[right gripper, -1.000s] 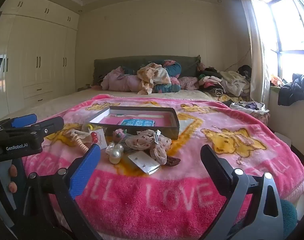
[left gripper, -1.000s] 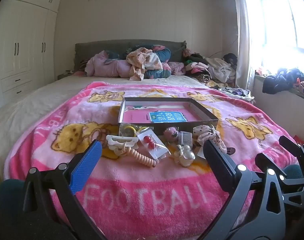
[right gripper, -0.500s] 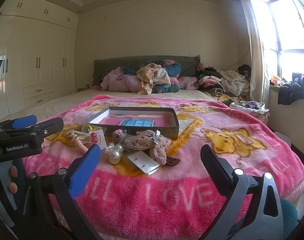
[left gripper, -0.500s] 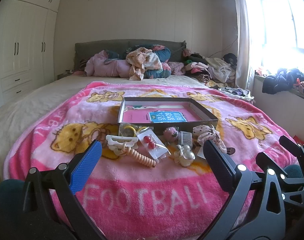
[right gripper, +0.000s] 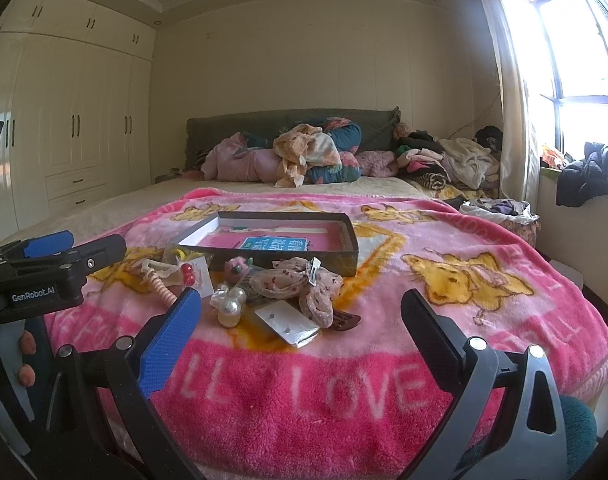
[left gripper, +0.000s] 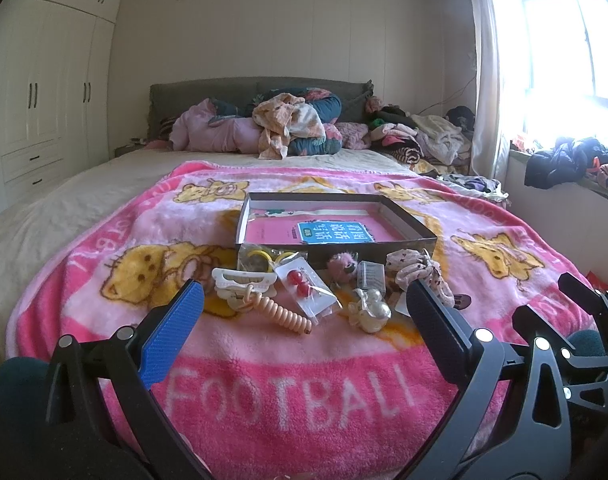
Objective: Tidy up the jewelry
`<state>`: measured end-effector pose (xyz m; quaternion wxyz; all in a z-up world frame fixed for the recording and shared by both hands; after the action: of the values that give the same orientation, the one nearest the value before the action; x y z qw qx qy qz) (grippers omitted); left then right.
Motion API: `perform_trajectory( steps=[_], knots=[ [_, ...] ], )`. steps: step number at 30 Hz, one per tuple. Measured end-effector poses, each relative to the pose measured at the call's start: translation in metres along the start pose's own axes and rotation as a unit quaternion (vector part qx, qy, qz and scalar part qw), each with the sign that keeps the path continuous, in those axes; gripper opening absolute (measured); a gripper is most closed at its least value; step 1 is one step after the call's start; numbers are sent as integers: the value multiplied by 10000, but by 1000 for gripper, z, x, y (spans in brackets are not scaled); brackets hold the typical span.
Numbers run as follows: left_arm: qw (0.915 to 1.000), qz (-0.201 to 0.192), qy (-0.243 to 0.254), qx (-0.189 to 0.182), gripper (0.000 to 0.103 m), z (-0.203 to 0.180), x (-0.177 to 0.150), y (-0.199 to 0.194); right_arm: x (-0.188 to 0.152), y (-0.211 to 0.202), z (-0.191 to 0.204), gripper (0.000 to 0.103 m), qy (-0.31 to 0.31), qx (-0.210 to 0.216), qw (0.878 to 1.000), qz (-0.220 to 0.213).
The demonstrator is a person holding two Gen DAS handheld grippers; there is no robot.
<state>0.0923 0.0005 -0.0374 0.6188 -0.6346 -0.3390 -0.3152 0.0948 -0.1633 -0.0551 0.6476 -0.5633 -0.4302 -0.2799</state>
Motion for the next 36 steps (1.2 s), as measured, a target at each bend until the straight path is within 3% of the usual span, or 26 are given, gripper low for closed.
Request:
perform_trajectory(
  steps=[19,36],
  knots=[
    [10000,15,-65,11,93,1,-4,9,-4,9,7,97,-48,68,9999,81],
    [9971,161,-686,301,93,65,8,28,11,46,31,97,-384,458,9967,542]
  ],
)
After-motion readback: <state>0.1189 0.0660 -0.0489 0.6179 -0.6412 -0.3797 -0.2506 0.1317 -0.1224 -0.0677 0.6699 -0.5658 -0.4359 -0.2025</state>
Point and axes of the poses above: each gripper's, at about its wrist camera, not at the fingertips, and y roughly the way its jaws point, z to its left, x to its top, the point moved 10 cm from there along y, roughly the way its jaws point, and after that the axes turned 13 degrees about z, right-handed, at the moved point
